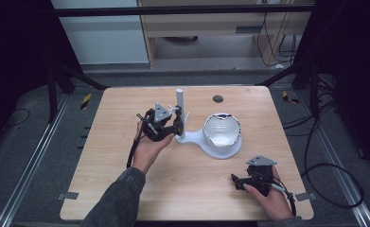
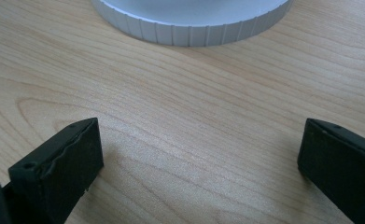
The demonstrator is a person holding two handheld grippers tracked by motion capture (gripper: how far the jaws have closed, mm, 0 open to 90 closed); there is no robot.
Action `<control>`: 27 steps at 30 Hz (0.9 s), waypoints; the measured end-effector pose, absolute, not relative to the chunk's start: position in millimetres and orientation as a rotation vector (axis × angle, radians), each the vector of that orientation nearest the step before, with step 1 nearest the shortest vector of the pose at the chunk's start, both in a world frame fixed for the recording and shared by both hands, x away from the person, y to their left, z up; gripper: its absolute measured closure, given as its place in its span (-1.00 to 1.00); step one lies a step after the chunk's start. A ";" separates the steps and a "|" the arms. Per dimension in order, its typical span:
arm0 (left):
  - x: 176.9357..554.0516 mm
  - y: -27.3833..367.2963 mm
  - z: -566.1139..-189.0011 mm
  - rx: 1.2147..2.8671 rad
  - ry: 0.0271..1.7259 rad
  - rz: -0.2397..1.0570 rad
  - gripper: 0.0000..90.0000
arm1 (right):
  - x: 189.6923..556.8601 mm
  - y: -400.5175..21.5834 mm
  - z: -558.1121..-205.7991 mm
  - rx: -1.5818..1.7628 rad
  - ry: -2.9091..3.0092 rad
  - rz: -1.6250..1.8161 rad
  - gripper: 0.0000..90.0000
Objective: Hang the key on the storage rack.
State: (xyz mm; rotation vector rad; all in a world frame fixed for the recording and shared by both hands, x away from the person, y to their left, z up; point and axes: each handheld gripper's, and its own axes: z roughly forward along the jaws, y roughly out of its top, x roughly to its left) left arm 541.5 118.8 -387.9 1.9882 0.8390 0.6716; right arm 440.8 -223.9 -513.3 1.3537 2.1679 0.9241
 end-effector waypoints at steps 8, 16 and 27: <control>536.7 120.8 -386.7 1.994 0.843 0.655 -0.47 | 440.9 -223.9 -513.3 1.353 2.167 0.921 -0.99; 530.1 118.6 -390.5 1.999 0.825 0.616 -0.67 | 440.8 -223.9 -513.3 1.353 2.167 0.921 -0.99; 519.4 125.3 -399.8 2.034 0.811 0.569 -0.79 | 440.9 -223.8 -513.4 1.353 2.166 0.922 -0.99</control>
